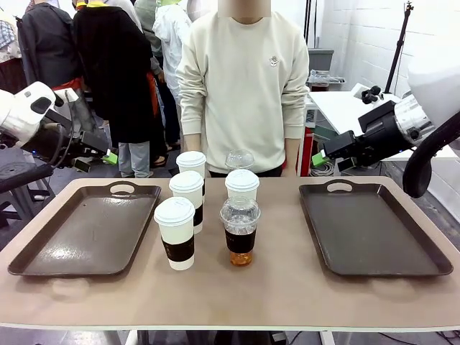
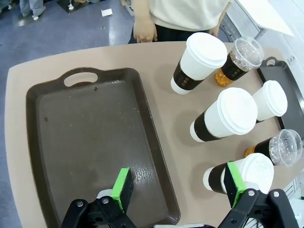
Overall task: Distribute the coffee onto the tray.
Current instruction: Pick up one iced Americano and place it on the right Handle tray.
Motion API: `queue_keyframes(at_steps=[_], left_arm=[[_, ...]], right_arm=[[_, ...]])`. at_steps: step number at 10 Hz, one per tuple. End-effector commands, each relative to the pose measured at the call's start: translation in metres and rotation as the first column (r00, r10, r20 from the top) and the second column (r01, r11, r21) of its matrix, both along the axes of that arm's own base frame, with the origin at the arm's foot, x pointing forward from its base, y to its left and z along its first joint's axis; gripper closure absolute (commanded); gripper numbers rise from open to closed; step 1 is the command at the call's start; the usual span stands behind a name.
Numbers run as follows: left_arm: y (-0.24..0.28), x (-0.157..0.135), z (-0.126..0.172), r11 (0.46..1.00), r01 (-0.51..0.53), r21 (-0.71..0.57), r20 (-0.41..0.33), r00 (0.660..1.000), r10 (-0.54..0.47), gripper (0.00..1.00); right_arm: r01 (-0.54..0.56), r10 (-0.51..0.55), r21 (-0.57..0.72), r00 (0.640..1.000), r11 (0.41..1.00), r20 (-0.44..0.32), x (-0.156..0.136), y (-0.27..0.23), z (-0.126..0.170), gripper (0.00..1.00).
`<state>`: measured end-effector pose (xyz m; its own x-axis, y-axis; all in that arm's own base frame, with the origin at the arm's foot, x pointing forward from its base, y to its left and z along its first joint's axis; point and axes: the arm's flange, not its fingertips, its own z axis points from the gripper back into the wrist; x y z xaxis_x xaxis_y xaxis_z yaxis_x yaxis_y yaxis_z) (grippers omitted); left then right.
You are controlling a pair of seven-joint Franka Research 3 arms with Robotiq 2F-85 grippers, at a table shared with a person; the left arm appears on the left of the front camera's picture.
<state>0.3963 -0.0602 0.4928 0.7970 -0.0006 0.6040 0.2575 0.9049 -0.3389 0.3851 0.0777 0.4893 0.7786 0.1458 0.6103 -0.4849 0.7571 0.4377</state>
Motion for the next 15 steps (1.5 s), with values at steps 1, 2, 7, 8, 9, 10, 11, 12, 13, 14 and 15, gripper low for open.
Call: queue_keyframes(at_steps=[1,2,7,8,9,10,11,12,13,14,15], left_arm=[[0.012,-0.029,-0.023,1.000,0.026,0.014,0.002,1.000,-0.026,0.00],[0.010,-0.028,-0.021,0.999,0.035,0.014,-0.006,0.999,-0.035,0.00],[0.002,0.000,-0.001,1.000,0.004,0.004,-0.001,1.000,-0.004,0.00],[0.002,0.000,-0.001,1.000,0.004,0.004,-0.001,1.000,-0.004,0.00],[0.002,0.000,-0.001,1.000,0.004,0.004,-0.001,1.000,-0.004,0.00],[0.002,0.000,-0.001,1.000,0.004,0.004,-0.001,1.000,-0.004,0.00],[0.002,0.000,-0.001,1.000,0.004,0.004,-0.001,1.000,-0.004,0.00],[0.002,0.000,-0.001,1.000,0.004,0.004,-0.001,1.000,-0.004,0.00],[0.002,0.000,-0.001,1.000,0.004,0.004,-0.001,1.000,-0.004,0.00],[0.002,0.000,-0.001,1.000,0.004,0.004,-0.001,1.000,-0.004,0.00],[0.002,0.000,-0.001,1.000,0.004,0.004,-0.001,1.000,-0.004,0.00]], right_arm=[[-0.036,0.035,0.001,0.999,0.999,0.017,-0.010,-0.002,-0.006,0.00],[-0.029,0.029,-0.004,1.000,1.000,0.012,-0.013,-0.003,-0.007,0.00],[-0.008,0.008,-0.005,1.000,1.000,0.001,0.000,-0.001,0.000,0.00],[-0.008,0.008,-0.005,1.000,1.000,0.001,0.000,-0.001,0.000,0.00],[-0.008,0.008,-0.005,1.000,1.000,0.001,0.000,-0.001,0.000,0.00],[-0.008,0.008,-0.005,1.000,1.000,0.001,0.000,-0.001,0.000,0.00],[-0.008,0.008,-0.005,1.000,1.000,0.001,0.000,-0.001,0.000,0.00],[-0.008,0.008,-0.005,1.000,1.000,0.001,0.000,-0.001,0.000,0.00],[-0.008,0.008,-0.005,1.000,1.000,0.001,0.000,-0.001,0.000,0.00],[-0.008,0.008,-0.005,1.000,1.000,0.001,0.000,-0.001,0.000,0.00],[-0.008,0.008,-0.005,1.000,1.000,0.001,0.000,-0.001,0.000,0.00]])
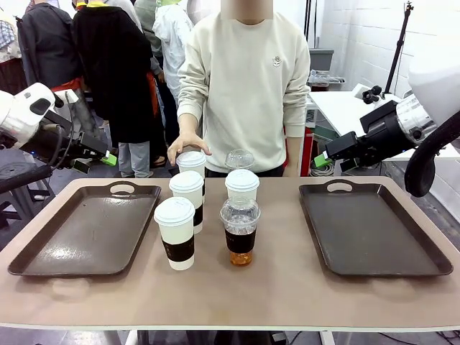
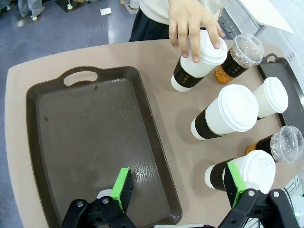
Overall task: Distribute the coffee onto the tray.
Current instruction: Pick up one iced Americano and place it on the right Handle tray.
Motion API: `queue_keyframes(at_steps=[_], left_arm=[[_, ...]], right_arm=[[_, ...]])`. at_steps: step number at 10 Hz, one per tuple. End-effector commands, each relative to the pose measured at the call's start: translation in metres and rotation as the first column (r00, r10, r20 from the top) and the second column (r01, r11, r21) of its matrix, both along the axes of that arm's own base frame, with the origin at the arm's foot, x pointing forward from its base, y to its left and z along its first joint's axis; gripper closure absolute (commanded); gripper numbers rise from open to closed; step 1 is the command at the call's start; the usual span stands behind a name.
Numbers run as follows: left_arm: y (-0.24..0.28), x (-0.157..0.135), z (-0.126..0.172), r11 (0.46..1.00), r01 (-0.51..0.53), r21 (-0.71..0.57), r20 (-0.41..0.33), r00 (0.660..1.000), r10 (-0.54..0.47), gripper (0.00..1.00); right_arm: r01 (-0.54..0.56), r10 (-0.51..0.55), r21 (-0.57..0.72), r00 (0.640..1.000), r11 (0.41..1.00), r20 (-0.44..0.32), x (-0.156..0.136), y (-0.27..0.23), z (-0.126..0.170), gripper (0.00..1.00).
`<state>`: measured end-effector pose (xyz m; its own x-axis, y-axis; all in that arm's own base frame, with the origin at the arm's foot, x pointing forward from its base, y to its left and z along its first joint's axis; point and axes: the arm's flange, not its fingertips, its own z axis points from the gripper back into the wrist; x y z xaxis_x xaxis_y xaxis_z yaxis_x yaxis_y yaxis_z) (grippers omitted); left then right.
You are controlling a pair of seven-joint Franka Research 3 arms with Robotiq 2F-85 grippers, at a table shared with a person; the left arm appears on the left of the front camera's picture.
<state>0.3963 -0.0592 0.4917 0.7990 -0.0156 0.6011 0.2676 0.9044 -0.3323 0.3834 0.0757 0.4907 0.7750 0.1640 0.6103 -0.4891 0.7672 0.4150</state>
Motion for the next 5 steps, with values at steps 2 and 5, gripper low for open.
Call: queue_keyframes(at_steps=[2,5], left_arm=[[0.0007,0.0002,0.0002,1.000,-0.008,-0.005,0.002,1.000,0.008,0.00],[0.0007,0.0002,0.0002,1.000,-0.008,-0.005,0.002,1.000,0.008,0.00]], right_arm=[[-0.006,0.006,0.022,1.000,1.000,-0.005,0.0013,0.0012,-0.0016,0.00],[-0.006,0.006,0.022,1.000,1.000,-0.005,0.0013,0.0012,-0.0016,0.00]])
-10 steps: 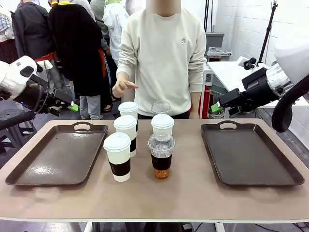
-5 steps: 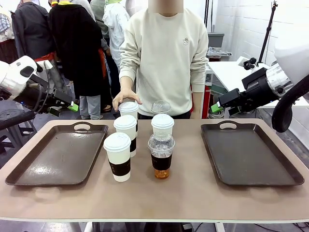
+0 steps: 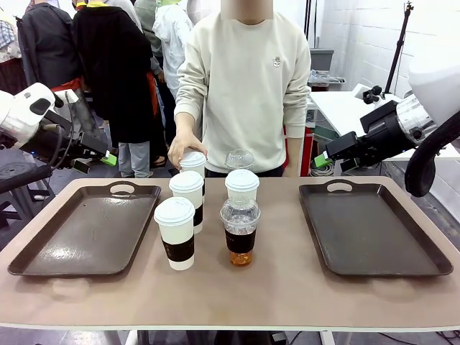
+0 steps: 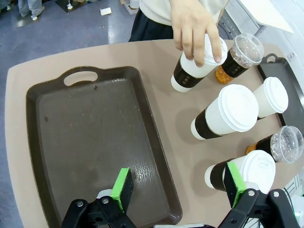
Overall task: Distribute the coffee onto the tray.
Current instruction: Pick up one iced Americano and place it on the right Handle tray.
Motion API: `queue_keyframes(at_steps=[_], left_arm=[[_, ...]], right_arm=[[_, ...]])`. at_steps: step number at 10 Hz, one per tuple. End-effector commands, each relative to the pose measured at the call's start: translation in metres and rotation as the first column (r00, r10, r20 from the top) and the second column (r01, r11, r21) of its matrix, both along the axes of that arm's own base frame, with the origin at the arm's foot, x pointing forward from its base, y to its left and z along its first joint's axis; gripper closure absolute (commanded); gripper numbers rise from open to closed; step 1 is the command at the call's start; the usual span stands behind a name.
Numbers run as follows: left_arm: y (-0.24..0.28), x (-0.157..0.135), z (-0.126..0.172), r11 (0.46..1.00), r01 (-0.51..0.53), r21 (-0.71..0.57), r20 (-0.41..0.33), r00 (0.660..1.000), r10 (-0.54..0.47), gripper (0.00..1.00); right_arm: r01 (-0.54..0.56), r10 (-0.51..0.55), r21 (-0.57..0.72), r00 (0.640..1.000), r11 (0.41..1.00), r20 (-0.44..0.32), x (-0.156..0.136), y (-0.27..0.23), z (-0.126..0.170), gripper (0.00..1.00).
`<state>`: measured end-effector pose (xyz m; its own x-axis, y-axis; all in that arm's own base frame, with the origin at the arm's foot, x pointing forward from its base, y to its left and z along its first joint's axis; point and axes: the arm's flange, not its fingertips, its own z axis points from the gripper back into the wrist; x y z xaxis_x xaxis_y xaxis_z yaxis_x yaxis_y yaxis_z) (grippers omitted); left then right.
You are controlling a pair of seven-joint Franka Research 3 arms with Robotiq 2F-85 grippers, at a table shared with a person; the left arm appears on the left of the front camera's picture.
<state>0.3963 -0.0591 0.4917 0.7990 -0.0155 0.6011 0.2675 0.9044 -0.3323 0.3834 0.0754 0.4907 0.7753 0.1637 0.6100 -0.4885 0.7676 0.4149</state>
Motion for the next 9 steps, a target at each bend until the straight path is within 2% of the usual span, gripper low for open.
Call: queue_keyframes(at_steps=[1,6,7,8,9], left_arm=[[0.001,0.000,0.000,1.000,-0.008,-0.005,0.002,1.000,0.008,0.00],[0.001,0.000,0.000,1.000,-0.008,-0.005,0.002,1.000,0.008,0.00],[0.001,0.000,0.000,1.000,-0.008,-0.005,0.002,1.000,0.008,0.00],[0.001,0.000,0.000,1.000,-0.008,-0.005,0.002,1.000,0.008,0.00],[0.001,0.000,0.000,1.000,-0.008,-0.005,0.002,1.000,0.008,0.00]], right_arm=[[-0.006,0.006,0.022,1.000,1.000,-0.004,0.001,0.002,-0.002,0.00],[0.000,0.000,0.000,1.000,1.000,0.000,0.000,0.000,0.000,0.00],[-0.049,0.051,-0.020,0.992,0.999,0.113,-0.003,0.003,-0.003,0.00],[-0.123,0.125,-0.021,0.973,0.992,0.195,-0.004,0.005,-0.009,0.00],[-0.215,0.212,-0.019,0.940,0.976,0.268,-0.005,0.006,-0.016,0.00]])
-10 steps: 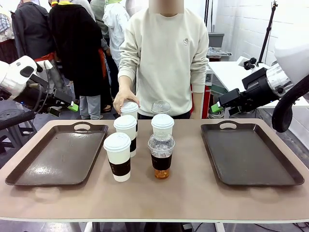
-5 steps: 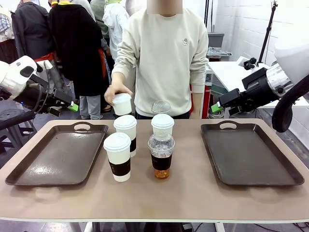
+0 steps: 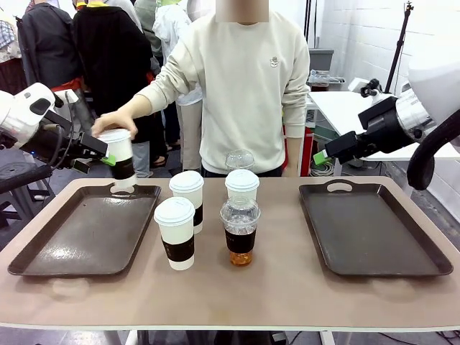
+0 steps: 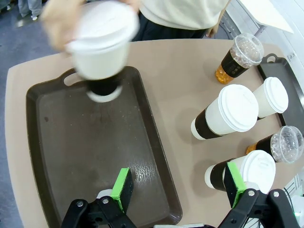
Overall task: Distribute the coffee onto the tray.
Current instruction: Pick up one iced Americano and place it on the right Handle tray.
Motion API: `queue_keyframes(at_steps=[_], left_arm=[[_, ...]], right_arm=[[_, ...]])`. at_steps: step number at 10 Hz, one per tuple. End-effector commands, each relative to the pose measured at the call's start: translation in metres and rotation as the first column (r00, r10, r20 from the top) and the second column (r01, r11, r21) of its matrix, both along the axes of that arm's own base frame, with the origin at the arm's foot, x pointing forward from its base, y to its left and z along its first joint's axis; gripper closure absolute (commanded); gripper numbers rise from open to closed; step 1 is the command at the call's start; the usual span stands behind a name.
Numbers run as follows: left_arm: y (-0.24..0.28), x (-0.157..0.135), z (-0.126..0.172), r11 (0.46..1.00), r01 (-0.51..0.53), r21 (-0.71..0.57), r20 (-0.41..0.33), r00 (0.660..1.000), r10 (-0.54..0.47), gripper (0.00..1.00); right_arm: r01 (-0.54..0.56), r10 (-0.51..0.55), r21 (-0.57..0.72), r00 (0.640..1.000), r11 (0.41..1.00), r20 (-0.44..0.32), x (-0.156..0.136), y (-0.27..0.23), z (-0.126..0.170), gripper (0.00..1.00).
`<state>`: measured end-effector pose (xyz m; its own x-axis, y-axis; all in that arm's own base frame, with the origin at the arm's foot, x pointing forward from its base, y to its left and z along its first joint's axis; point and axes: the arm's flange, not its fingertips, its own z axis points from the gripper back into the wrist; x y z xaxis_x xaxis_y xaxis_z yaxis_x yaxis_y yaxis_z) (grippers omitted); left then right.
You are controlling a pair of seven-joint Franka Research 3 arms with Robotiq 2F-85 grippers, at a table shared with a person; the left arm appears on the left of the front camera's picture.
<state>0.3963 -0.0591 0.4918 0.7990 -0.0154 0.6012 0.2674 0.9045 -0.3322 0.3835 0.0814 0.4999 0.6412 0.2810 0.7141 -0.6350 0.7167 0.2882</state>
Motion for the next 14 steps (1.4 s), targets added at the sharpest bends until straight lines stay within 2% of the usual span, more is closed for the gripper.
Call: queue_keyframes(at_steps=[1,3,6,7,8,13,14], left_arm=[[0.001,0.000,0.000,1.000,-0.008,-0.005,0.002,1.000,0.008,0.00],[0.001,0.000,0.000,1.000,-0.008,-0.005,0.002,1.000,0.008,0.00],[0.001,0.000,0.000,1.000,-0.008,-0.005,0.002,1.000,0.008,0.00],[0.001,0.000,0.000,1.000,-0.008,-0.005,0.002,1.000,0.008,0.00],[0.001,0.000,0.000,1.000,-0.008,-0.005,0.002,1.000,0.008,0.00],[0.001,0.000,0.000,1.000,-0.008,-0.005,0.002,1.000,0.008,0.00],[0.001,0.000,0.000,1.000,-0.008,-0.005,0.002,1.000,0.008,0.00]], right_arm=[[-0.182,0.174,0.042,0.973,0.982,0.151,-0.002,0.001,-0.030,0.00],[-0.350,0.341,0.017,0.924,0.937,0.174,0.005,-0.002,-0.042,0.00],[-0.502,0.501,-0.053,0.839,0.863,0.210,0.009,-0.005,-0.057,0.00],[-0.508,0.510,-0.061,0.838,0.859,0.193,0.009,-0.005,-0.060,0.00],[-0.465,0.460,-0.023,0.865,0.885,0.200,-0.004,-0.001,-0.050,0.00],[-0.469,0.469,-0.045,0.862,0.882,0.192,-0.003,-0.004,-0.051,0.00],[-0.534,0.523,-0.058,0.792,0.843,0.315,0.000,0.000,-0.060,0.00]])
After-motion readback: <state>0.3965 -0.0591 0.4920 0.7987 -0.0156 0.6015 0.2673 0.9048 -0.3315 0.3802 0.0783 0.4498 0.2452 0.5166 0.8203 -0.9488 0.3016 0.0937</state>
